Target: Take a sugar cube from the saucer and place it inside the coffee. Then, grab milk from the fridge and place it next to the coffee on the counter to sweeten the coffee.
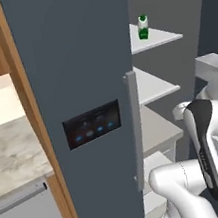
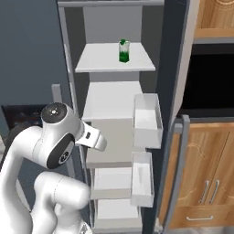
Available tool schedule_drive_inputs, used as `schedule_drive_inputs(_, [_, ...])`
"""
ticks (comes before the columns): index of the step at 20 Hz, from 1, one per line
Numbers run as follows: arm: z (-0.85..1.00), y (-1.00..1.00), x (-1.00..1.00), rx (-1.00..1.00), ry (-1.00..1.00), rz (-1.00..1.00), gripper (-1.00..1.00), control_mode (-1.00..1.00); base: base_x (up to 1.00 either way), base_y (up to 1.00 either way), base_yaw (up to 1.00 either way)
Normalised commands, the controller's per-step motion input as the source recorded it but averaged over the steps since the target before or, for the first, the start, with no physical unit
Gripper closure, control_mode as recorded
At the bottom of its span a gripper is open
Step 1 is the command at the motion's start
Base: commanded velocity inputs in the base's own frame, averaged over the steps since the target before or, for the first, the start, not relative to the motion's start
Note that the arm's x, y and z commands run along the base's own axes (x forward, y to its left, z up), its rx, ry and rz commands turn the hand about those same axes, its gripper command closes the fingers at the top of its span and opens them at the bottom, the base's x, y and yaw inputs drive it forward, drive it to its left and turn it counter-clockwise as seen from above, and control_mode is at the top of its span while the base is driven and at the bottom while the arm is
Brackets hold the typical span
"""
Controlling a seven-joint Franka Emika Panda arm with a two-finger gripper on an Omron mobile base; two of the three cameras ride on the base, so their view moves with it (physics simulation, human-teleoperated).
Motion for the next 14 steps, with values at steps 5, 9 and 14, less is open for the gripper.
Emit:
schedule_drive_inputs(5, [0.00, 0.00, 0.00, 0.00, 0.00, 0.00, -1.00, 1.00, 0.54, -0.39, 0.09])
schedule_drive_inputs(9, [0.00, 0.00, 0.00, 0.00, 0.00, 0.00, -1.00, 1.00, 0.51, -0.03, 0.01])
schedule_drive_inputs(14, [0.38, 0.00, 0.00, -0.01, -0.09, 0.00, -1.00, -1.00, 0.09, 0.00, 0.00])
